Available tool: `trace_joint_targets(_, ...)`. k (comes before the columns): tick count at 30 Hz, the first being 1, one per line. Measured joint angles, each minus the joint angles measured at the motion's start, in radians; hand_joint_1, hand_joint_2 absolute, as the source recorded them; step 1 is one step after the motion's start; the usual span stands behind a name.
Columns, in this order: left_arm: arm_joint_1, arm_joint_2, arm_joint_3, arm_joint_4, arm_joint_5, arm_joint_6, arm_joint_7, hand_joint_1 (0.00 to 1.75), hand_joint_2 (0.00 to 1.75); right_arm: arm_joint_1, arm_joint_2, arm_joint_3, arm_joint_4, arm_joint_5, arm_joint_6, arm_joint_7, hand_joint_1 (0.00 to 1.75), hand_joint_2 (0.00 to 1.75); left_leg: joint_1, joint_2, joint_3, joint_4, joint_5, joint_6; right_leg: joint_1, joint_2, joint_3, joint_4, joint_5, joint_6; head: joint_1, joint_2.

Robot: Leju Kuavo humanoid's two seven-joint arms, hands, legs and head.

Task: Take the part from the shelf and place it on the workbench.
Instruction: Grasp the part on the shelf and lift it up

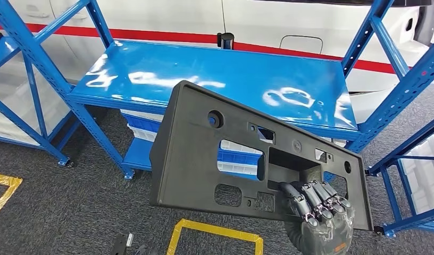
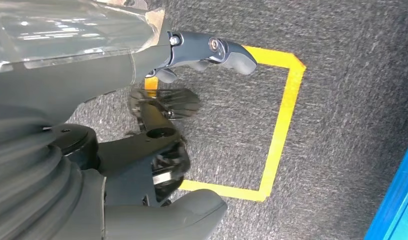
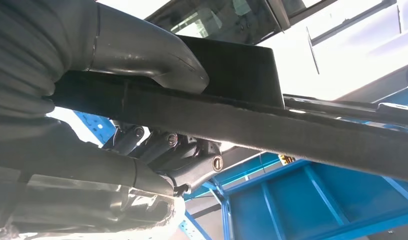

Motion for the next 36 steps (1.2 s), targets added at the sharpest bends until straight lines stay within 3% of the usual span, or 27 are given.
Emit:
trace_joint_targets(1, 0.0, 0.0, 0.001, 0.0, 0.0, 0.0, 0.0, 0.0, 1.75, 0.0, 0.0, 0.0, 0.0, 0.0, 0.0, 0.0, 1.75, 1.75, 0.003, 0.0, -0.023, 0.07, -0.041, -0.006, 0.0, -0.001, -0.009, 0.001, 0.008, -0.003, -0.002, 0.0)
trace_joint_targets(2, 0.0, 0.0, 0.002, 0.0, 0.0, 0.0, 0.0, 0.0, 1.75, 0.001, 0.0, 0.001, 0.0, -0.001, 0.0, 0.0, 1.75, 1.75, 0.005, -0.001, -0.037, 0.125, -0.063, -0.011, 0.001, -0.001, -0.018, 0.002, 0.015, -0.002, -0.002, 0.0)
trace_joint_targets(3, 0.0, 0.0, 0.003, 0.0, 0.0, 0.0, 0.0, 0.0, 1.75, 0.001, 0.0, 0.001, 0.0, -0.001, 0.0, 0.0, 1.75, 1.75, 0.008, 0.0, -0.036, 0.15, -0.065, -0.014, 0.001, -0.001, -0.027, 0.005, 0.022, 0.0, -0.002, 0.0)
trace_joint_targets(4, 0.0, 0.0, 0.004, 0.0, 0.0, 0.0, 0.0, 0.0, 1.75, 0.001, 0.0, 0.002, 0.0, -0.001, 0.0, 0.0, 1.75, 1.75, 0.011, 0.0, -0.014, 0.133, -0.048, -0.015, 0.0, -0.001, -0.035, 0.007, 0.026, 0.003, -0.002, 0.0)
trace_joint_targets(7, -0.001, 0.001, 0.006, 0.0, 0.0, 0.0, 0.0, 0.0, 1.75, 0.001, 0.0, 0.004, 0.0, 0.0, 0.0, -0.001, 1.75, 1.75, 0.015, -0.002, 0.124, -0.073, 0.02, -0.009, 0.002, -0.001, -0.051, 0.019, 0.034, 0.013, -0.002, 0.0)
trace_joint_targets(9, -0.001, 0.001, 0.006, 0.0, 0.0, 0.0, 0.0, 0.0, 1.75, 0.0, 0.0, 0.006, 0.0, 0.001, 0.0, -0.001, 1.75, 1.75, 0.011, -0.005, 0.166, -0.148, 0.029, -0.001, 0.005, -0.001, -0.059, 0.024, 0.041, 0.024, -0.002, 0.0)
trace_joint_targets(12, -0.002, 0.001, 0.006, 0.0, 0.0, 0.0, 0.0, 0.0, 1.75, 0.0, 0.001, 0.008, 0.0, 0.003, 0.0, -0.001, 1.75, 1.75, 0.006, -0.001, 0.152, -0.16, 0.045, 0.024, 0.006, -0.001, -0.076, 0.031, 0.045, 0.045, -0.001, 0.0)
trace_joint_targets(14, -0.003, 0.0, 0.007, -0.001, -0.001, -0.001, 0.0, 0.0, 1.75, 0.0, 0.002, 0.008, 0.0, 0.007, 0.0, 0.001, 1.75, 1.75, 0.006, 0.004, 0.135, -0.168, 0.064, 0.046, 0.007, 0.001, -0.108, 0.09, -0.004, 0.041, 0.001, 0.0)
trace_joint_targets(16, -0.003, 0.0, 0.007, -0.001, -0.003, -0.003, -0.001, 0.0, 1.75, 0.0, 0.002, 0.008, 0.0, 0.014, 0.0, 0.005, 1.75, 1.75, 0.003, 0.007, 0.113, -0.167, 0.08, 0.054, 0.005, 0.002, -0.152, 0.214, -0.082, 0.029, 0.004, 0.0)
trace_joint_targets(17, -0.003, 0.0, 0.007, -0.001, -0.004, -0.005, -0.001, 0.0, 1.75, 0.0, 0.002, 0.008, 0.0, 0.018, 0.0, 0.009, 1.75, 1.75, 0.002, 0.008, 0.102, -0.166, 0.088, 0.055, 0.005, 0.002, -0.166, 0.273, -0.107, 0.029, 0.005, 0.0)
trace_joint_targets(18, -0.003, -0.001, 0.007, -0.001, -0.006, -0.006, -0.001, 0.0, 1.75, 0.001, 0.002, 0.008, 0.0, 0.023, 0.0, 0.014, 1.75, 1.75, 0.0, 0.009, 0.09, -0.166, 0.096, 0.055, 0.005, 0.002, -0.169, 0.309, -0.113, 0.034, 0.005, 0.0)
trace_joint_targets(19, -0.002, -0.001, 0.007, -0.001, -0.008, -0.007, -0.001, 0.0, 1.75, 0.001, 0.002, 0.008, 0.0, 0.028, 0.0, 0.018, 1.75, 1.75, -0.001, 0.009, 0.08, -0.164, 0.103, 0.054, 0.005, 0.002, -0.154, 0.31, -0.101, 0.042, 0.005, 0.0)
trace_joint_targets(21, -0.002, -0.003, 0.007, -0.001, -0.012, -0.011, -0.001, 0.0, 1.75, 0.001, 0.002, 0.008, -0.001, 0.036, 0.0, 0.026, 1.75, 1.75, -0.002, 0.009, 0.06, -0.157, 0.115, 0.049, 0.006, 0.002, -0.074, 0.209, -0.054, 0.057, 0.005, 0.0)
trace_joint_targets(23, -0.003, -0.004, 0.007, -0.002, -0.015, -0.014, -0.002, 0.0, 1.75, 0.001, 0.003, 0.008, -0.004, 0.043, 0.0, 0.03, 1.75, 1.75, -0.005, 0.009, 0.046, -0.147, 0.124, 0.041, 0.011, 0.002, 0.018, 0.067, -0.04, 0.056, 0.005, 0.0)
trace_joint_targets(24, -0.003, -0.005, 0.007, -0.002, -0.016, -0.016, -0.002, 0.0, 1.75, 0.002, 0.003, 0.008, -0.006, 0.046, 0.0, 0.032, 1.75, 1.75, -0.007, 0.009, 0.041, -0.143, 0.129, 0.036, 0.014, 0.003, 0.042, 0.02, -0.045, 0.051, 0.004, 0.0)
trace_joint_targets(26, -0.003, -0.006, 0.007, -0.003, -0.018, -0.017, -0.003, 0.0, 1.75, 0.006, 0.003, 0.009, -0.01, 0.051, 0.0, 0.035, 1.75, 1.75, -0.008, 0.009, 0.036, -0.14, 0.14, 0.026, 0.017, 0.004, 0.042, -0.002, -0.051, 0.043, 0.003, 0.0)
trace_joint_targets(28, -0.001, -0.006, 0.007, -0.003, -0.018, -0.017, -0.003, 0.0, 1.75, 0.012, 0.003, 0.009, -0.011, 0.055, 0.0, 0.037, 1.75, 1.75, -0.005, 0.005, 0.027, -0.123, 0.122, 0.015, 0.007, 0.003, 0.033, 0.0, -0.042, 0.03, 0.003, 0.0)
trace_joint_targets(30, 0.001, -0.006, 0.008, -0.003, -0.017, -0.017, -0.005, 0.0, 1.75, 0.015, 0.003, 0.012, -0.012, 0.056, 0.0, 0.037, 1.75, 1.75, -0.001, 0.001, 0.003, -0.045, 0.044, 0.004, 0.001, 0.0, 0.023, 0.001, -0.029, 0.011, -0.001, 0.0)
trace_joint_targets(32, 0.003, -0.006, 0.01, -0.003, -0.015, -0.017, -0.007, 0.0, 1.75, 0.018, 0.003, 0.014, -0.012, 0.057, 0.0, 0.038, 1.75, 1.75, 0.002, 0.001, -0.032, 0.085, -0.037, -0.004, 0.004, -0.001, 0.008, 0.004, -0.015, 0.002, -0.003, 0.0)
trace_joint_targets(33, 0.004, -0.006, 0.011, -0.003, -0.013, -0.017, -0.008, 0.0, 1.75, 0.019, 0.003, 0.014, -0.012, 0.057, 0.0, 0.038, 1.75, 1.75, 0.003, 0.001, -0.04, 0.132, -0.05, -0.005, 0.006, -0.002, -0.001, 0.008, -0.009, 0.001, -0.004, 0.0)
trace_joint_targets(34, 0.005, -0.006, 0.013, -0.003, -0.012, -0.017, -0.009, 0.0, 1.75, 0.019, 0.002, 0.014, -0.011, 0.056, 0.0, 0.038, 1.75, 1.75, 0.004, 0.001, -0.03, 0.141, -0.042, -0.005, 0.007, -0.002, -0.011, 0.013, -0.004, 0.002, -0.004, 0.0)
trace_joint_targets(36, 0.006, -0.006, 0.015, -0.003, -0.012, -0.017, -0.011, 0.0, 1.75, 0.019, 0.002, 0.014, -0.012, 0.056, 0.0, 0.039, 1.75, 1.75, 0.005, 0.0, 0.043, 0.048, 0.008, 0.0, 0.007, -0.001, -0.027, 0.026, 0.0, 0.004, -0.004, 0.0)
